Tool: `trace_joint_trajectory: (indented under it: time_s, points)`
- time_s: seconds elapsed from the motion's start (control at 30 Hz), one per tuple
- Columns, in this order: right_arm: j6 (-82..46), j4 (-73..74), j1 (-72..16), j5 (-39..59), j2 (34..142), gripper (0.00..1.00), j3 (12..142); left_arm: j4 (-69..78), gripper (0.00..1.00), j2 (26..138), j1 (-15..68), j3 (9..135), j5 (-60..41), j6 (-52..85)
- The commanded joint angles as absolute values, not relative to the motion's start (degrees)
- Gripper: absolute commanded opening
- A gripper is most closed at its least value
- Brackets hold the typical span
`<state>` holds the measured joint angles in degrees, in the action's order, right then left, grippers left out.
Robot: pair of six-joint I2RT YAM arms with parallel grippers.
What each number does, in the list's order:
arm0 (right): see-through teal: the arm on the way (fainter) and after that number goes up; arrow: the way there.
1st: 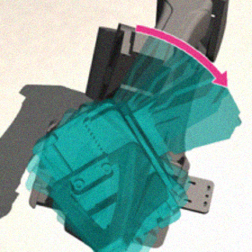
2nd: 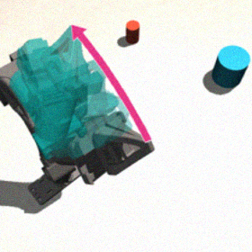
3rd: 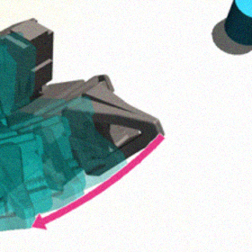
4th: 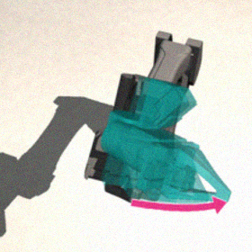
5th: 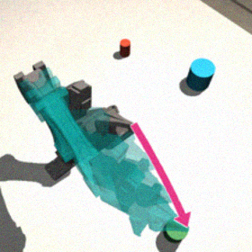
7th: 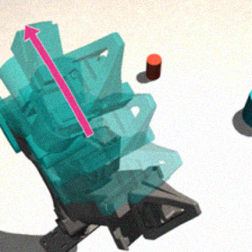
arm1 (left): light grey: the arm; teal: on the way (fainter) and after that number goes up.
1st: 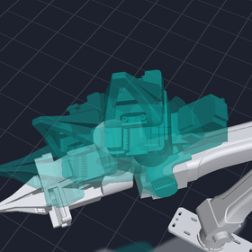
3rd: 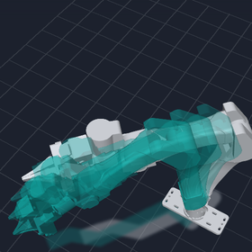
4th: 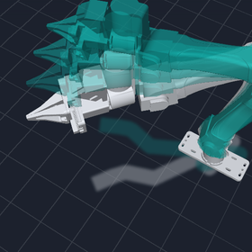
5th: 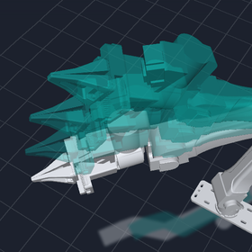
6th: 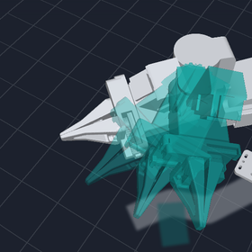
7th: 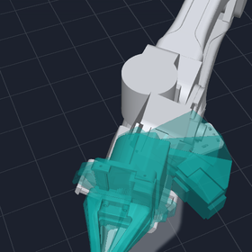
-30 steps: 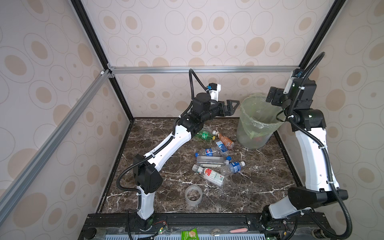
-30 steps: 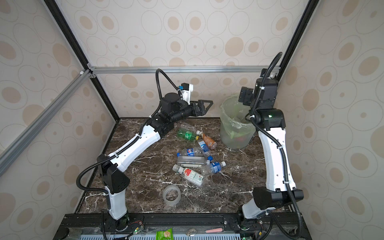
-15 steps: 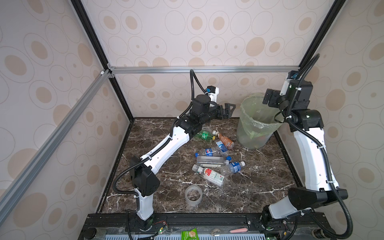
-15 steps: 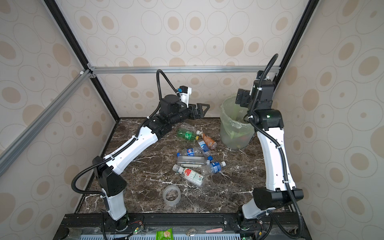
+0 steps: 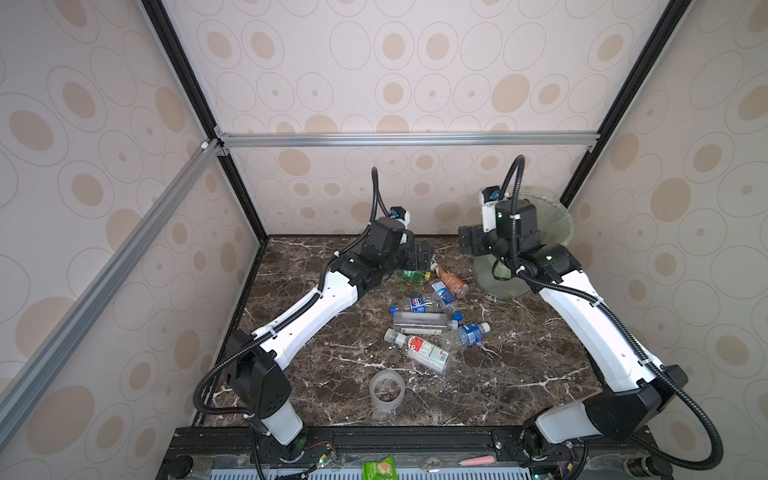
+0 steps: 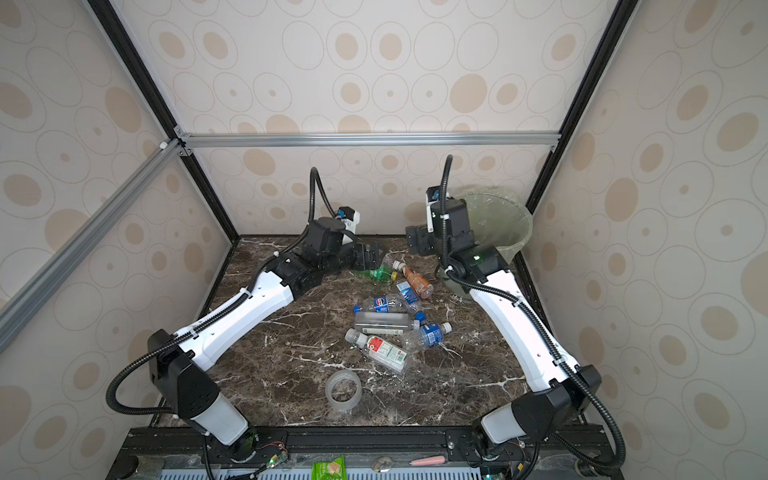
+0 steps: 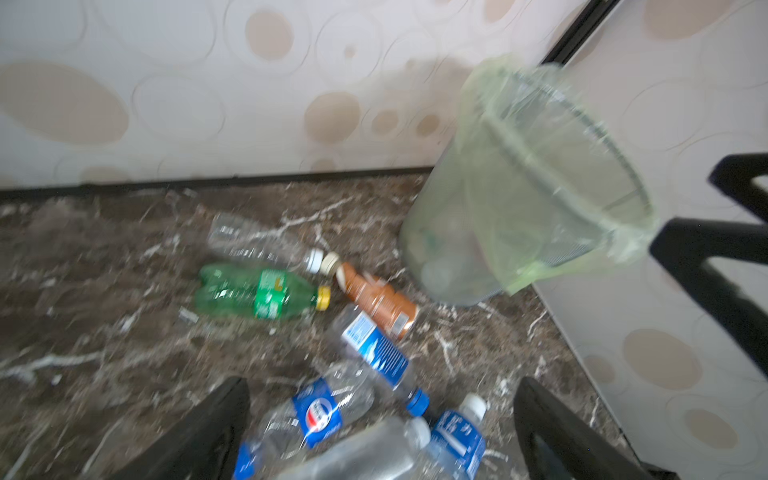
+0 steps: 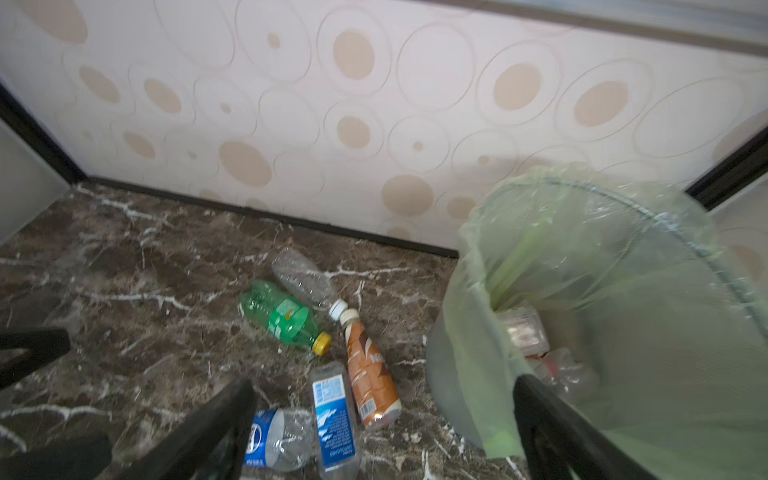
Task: Throw the plastic bottles in the bin
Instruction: 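Move both grippers back from the bin toward the bottle pile, then lower the right gripper onto the white-capped red-label bottle while the left lowers beside it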
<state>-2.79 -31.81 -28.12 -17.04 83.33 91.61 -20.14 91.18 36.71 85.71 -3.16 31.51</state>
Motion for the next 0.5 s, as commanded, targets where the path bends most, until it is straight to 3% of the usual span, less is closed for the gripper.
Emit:
trace_joint_trajectory:
  time_s: [0.0, 0.3, 0.47]
  points:
    - [-4.3, -30.4, -31.1, -16.5, 81.8, 1.00, 85.8, -17.8, 0.99, 85.4, 33.9, 77.4, -5.6, 37.5]
    - [-7.6, -29.6, -33.6, -13.5, 79.5, 1.00, 74.4, -23.9, 0.99, 81.6, 33.2, 63.5, -9.9, 41.3]
    - [-6.5, -29.3, -35.7, -13.1, 78.6, 1.00, 70.8, -17.9, 0.99, 78.2, 33.2, 54.0, -14.9, 47.2]
